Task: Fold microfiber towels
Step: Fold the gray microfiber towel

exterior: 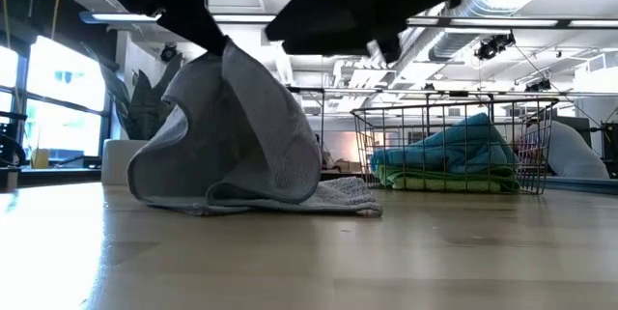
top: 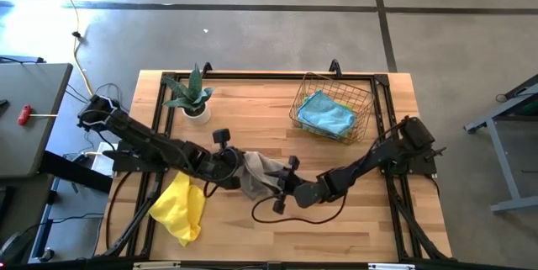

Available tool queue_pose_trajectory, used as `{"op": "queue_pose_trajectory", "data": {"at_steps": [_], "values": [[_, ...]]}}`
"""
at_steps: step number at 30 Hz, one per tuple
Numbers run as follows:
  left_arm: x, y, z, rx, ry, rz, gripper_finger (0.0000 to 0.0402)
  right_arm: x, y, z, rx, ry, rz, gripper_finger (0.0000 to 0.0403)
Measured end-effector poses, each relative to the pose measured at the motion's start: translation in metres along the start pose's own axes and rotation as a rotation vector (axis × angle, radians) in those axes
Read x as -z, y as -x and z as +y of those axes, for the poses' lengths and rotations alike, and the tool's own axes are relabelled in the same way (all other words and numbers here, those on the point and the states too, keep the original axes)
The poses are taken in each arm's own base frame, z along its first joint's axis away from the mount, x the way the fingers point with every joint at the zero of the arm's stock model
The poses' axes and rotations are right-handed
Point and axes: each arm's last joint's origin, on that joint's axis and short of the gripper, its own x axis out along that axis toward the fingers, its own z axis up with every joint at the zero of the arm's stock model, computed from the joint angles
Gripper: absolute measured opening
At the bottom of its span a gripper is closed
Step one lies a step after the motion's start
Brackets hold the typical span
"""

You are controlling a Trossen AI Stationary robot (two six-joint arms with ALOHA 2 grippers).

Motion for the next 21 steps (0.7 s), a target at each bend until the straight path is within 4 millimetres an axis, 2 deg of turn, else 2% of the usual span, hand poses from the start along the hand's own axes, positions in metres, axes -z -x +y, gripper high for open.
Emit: {"op": "queue_pose_trajectory", "data": {"at_steps": [4,8,15,21], "values": [[-0.001,-0.002,0.002,0.001,-0.006,0.003,0.0000,0.007,-0.013,0.002,0.004,-0.072,-0.067,0.0138],[-0.001,-0.003,0.003,0.012,-0.002,0.011,0.0000,0.011,-0.017,0.003,0.055,-0.052,-0.102,0.0138],[-0.001,-0.003,0.003,0.012,-0.025,0.010,0.0000,0.019,-0.022,0.002,0.073,-0.082,-0.088,0.0138],[-0.002,-0.006,0.007,0.001,-0.016,0.015,0.0000,0.035,-0.030,0.005,0.070,-0.054,-0.057,0.0138]]}}
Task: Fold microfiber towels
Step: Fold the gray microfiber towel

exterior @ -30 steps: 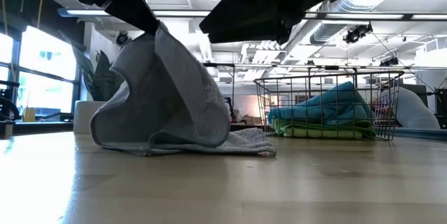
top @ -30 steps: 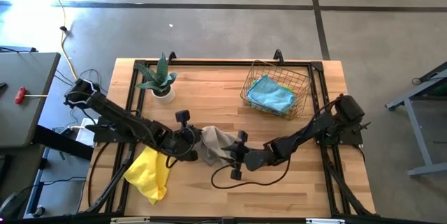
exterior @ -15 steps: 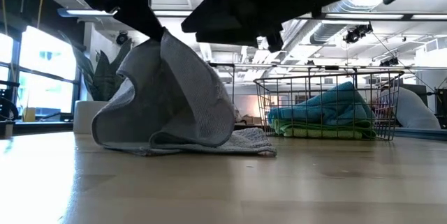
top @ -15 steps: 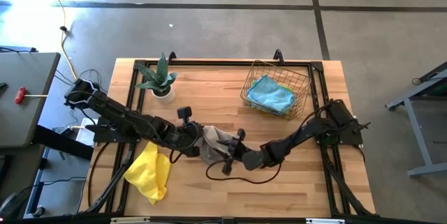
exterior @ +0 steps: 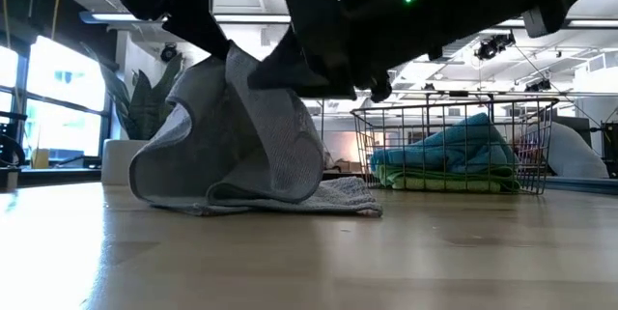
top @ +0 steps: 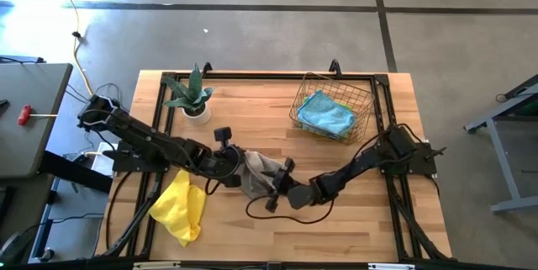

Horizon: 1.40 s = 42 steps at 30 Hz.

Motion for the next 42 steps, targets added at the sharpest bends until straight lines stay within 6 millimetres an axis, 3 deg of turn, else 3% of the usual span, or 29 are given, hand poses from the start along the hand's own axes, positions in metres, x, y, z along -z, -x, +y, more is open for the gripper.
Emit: {"op": "queue_pose_trajectory", "data": {"at_steps": [8,20,23,28,30,36,42], "values": [[0.000,-0.004,0.005,0.006,0.011,0.018,0.0000,0.009,0.000,0.004,0.033,0.124,0.129,0.0138],[0.001,-0.005,0.006,0.024,-0.004,0.035,0.0000,0.017,0.003,0.001,0.085,0.161,0.272,0.0135],[0.002,-0.005,0.006,0.028,-0.013,0.050,0.0000,0.019,0.004,0.000,0.092,0.180,0.290,0.0111],[0.006,-0.004,0.006,0.045,-0.025,0.085,0.0000,0.022,0.006,0.000,0.088,0.210,0.315,0.0022],[0.009,-0.004,0.005,0.085,-0.041,0.116,0.0000,0.021,0.010,0.001,0.070,0.249,0.335,0.0008],[0.014,0.005,0.002,0.213,-0.160,0.190,0.0000,-0.015,0.024,0.006,0.067,0.350,0.413,0.0003],[-0.012,0.028,0.017,0.144,-0.313,0.206,0.0000,-0.073,0.031,0.006,0.122,0.534,0.512,0.0001]]}}
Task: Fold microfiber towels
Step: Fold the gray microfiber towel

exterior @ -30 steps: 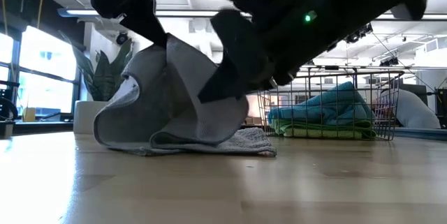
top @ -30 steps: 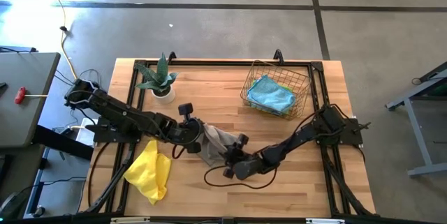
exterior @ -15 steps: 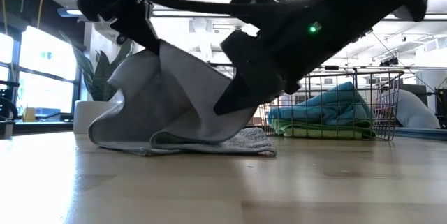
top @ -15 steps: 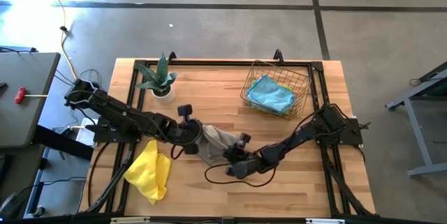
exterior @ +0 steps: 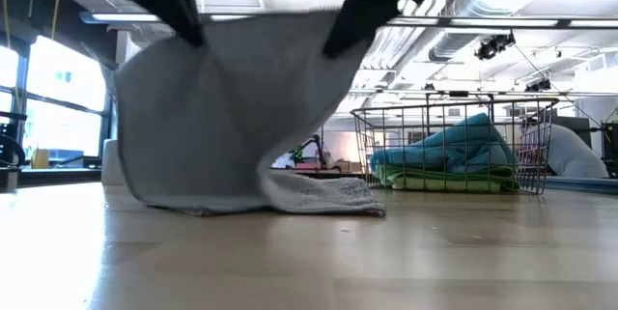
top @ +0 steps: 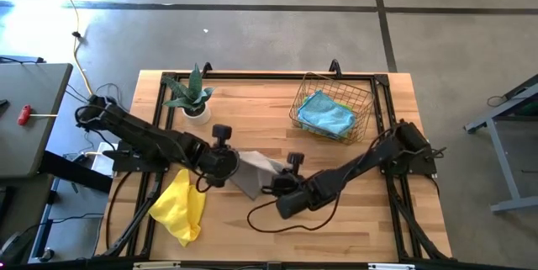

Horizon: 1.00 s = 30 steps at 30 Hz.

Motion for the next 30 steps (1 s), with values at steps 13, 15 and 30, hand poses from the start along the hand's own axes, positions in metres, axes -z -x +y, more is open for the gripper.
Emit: {"op": "queue_pose_trajectory", "data": {"at_steps": [13,15,30], "values": [[-0.027,0.053,0.042,-0.319,-0.508,0.034,0.0000,-0.054,0.051,-0.107,0.194,0.172,0.255,0.0000],[-0.031,0.060,0.051,-0.399,-0.541,0.052,0.0000,-0.058,0.050,-0.126,0.210,0.180,0.288,0.0000],[-0.029,0.047,0.008,0.214,-0.061,-0.102,0.0000,-0.039,0.019,-0.102,-0.278,-0.068,0.500,0.0000]]}}
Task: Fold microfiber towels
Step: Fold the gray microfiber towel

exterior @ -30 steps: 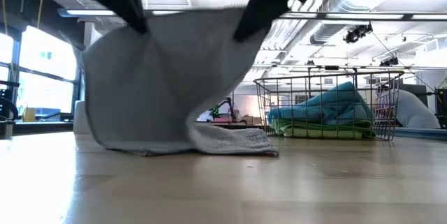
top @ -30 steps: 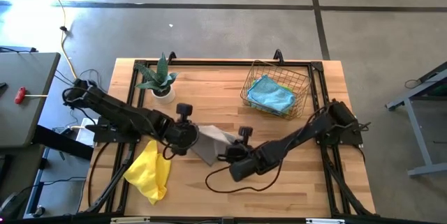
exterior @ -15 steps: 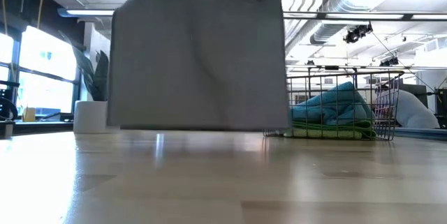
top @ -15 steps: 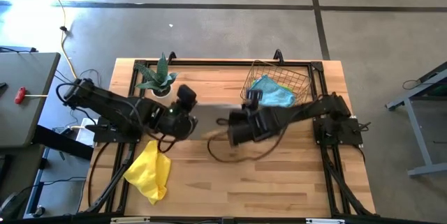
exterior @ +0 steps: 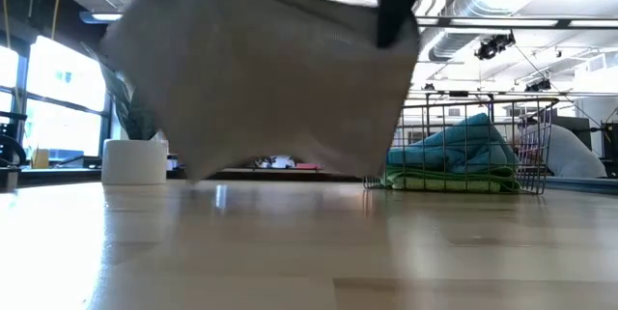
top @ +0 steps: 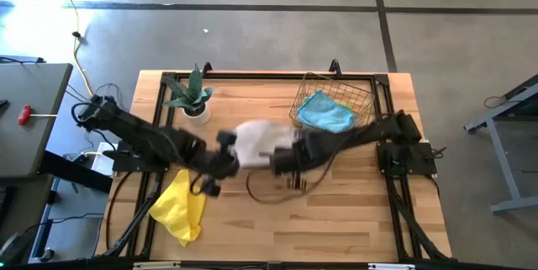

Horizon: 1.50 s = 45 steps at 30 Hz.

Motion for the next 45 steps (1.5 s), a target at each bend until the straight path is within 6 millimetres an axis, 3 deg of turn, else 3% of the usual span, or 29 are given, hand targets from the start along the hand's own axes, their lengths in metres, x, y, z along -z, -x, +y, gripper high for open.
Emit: {"op": "queue_pose_trajectory", "data": {"at_steps": [4,8,11,14,17,23,30,38,45], "values": [[0.007,-0.025,-0.045,0.185,0.037,-0.105,0.0000,0.019,-0.032,0.049,-0.130,0.027,-0.008,0.0000],[0.017,-0.042,-0.084,0.284,0.063,-0.206,0.0000,0.035,-0.050,0.096,-0.281,0.061,-0.105,0.0000],[0.021,-0.050,-0.106,0.347,0.068,-0.255,0.0000,0.044,-0.056,0.121,-0.361,0.062,-0.203,0.0000],[0.021,-0.058,-0.122,0.409,0.051,-0.245,0.0000,0.049,-0.059,0.133,-0.402,0.082,-0.255,0.0000],[0.024,-0.068,-0.128,0.410,-0.004,-0.200,0.0000,0.051,-0.060,0.134,-0.388,0.107,-0.258,0.0000],[0.029,-0.089,-0.117,0.340,-0.162,-0.107,0.0000,0.041,-0.069,0.112,-0.334,0.107,-0.217,0.0000],[0.039,-0.112,-0.106,0.290,-0.261,0.030,0.0000,0.044,-0.096,0.095,-0.355,0.053,-0.156,0.0000],[0.042,-0.122,-0.103,0.328,-0.438,0.050,0.0000,0.044,-0.113,0.093,-0.460,0.050,-0.206,0.0000],[0.041,-0.122,-0.104,0.405,-0.455,0.033,0.0000,0.043,-0.123,0.085,-0.491,0.047,-0.215,0.0000]]}}
